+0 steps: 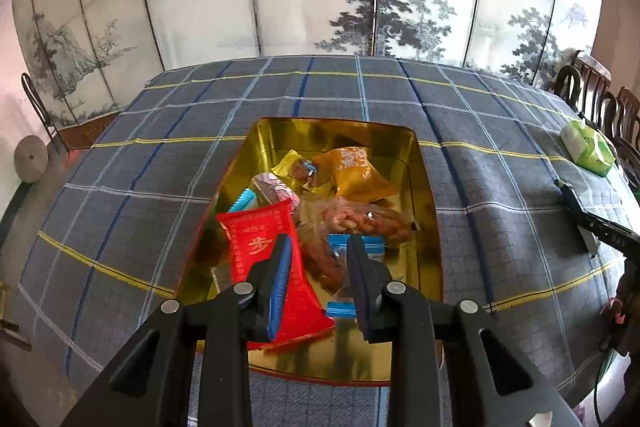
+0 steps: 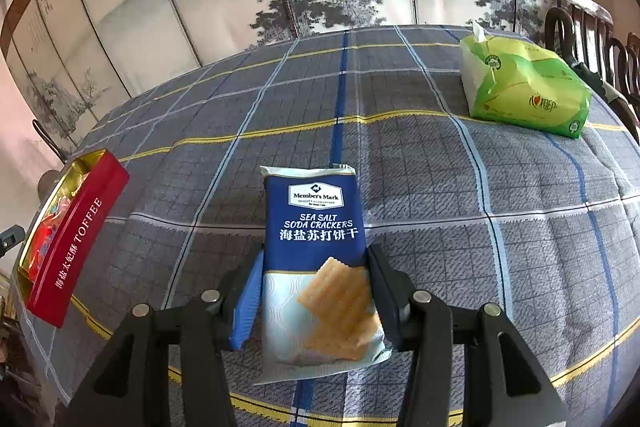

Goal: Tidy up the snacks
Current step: 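Lower the blue cake into the tin and open the left gripper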

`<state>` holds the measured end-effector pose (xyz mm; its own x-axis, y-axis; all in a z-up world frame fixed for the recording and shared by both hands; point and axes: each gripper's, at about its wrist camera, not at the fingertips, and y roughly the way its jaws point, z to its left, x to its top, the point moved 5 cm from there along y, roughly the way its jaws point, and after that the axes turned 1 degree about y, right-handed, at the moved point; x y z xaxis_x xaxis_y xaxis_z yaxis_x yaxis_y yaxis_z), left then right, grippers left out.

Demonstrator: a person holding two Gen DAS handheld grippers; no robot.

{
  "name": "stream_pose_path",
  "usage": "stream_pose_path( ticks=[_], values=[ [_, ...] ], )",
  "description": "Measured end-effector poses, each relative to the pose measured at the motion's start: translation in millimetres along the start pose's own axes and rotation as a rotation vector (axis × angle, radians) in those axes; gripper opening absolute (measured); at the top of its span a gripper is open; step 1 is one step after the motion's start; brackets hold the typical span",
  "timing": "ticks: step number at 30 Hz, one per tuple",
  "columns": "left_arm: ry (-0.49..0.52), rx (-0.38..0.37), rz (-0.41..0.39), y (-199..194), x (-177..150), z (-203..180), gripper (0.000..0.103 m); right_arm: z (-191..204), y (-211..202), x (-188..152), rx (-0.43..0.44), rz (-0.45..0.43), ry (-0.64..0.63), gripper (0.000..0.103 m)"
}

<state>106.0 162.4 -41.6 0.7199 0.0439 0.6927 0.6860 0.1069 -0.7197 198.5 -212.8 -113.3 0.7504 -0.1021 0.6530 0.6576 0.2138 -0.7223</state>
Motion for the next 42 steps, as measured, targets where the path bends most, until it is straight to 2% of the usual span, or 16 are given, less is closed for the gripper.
stream_pose_path(
  ticks=[6,13,30,36,40,42],
  values=[
    [0.014,0.039,-0.004,-1.5,-0.2,3.3,0.026,-5.5,-2.8,0.8,0.039,0.012,0.068,0.051],
    [0.039,0.058,-0.013,-4.4,0.7,0.8,0.027,10.4,-8.0,-3.0,0.077,0.019,0.071,0.051],
    [0.040,0.083,-0.021,-9.8,-0.4,7.2,0.031,109.7,-36.5,8.1,0.232,0.003,-0.053,0.051],
    [0.036,0.109,-0.025,-10.4,-2.6,13.4,0.040,149.6,-43.3,11.8,0.286,0.000,-0.109,0.051],
    [0.027,0.132,-0.029,-9.9,-4.3,20.9,0.054,176.9,-43.6,12.7,0.320,0.008,-0.147,0.051],
    [0.023,0.145,-0.035,-10.0,-4.7,24.1,0.057,188.8,-41.9,12.9,0.337,0.013,-0.157,0.051]
  ],
)
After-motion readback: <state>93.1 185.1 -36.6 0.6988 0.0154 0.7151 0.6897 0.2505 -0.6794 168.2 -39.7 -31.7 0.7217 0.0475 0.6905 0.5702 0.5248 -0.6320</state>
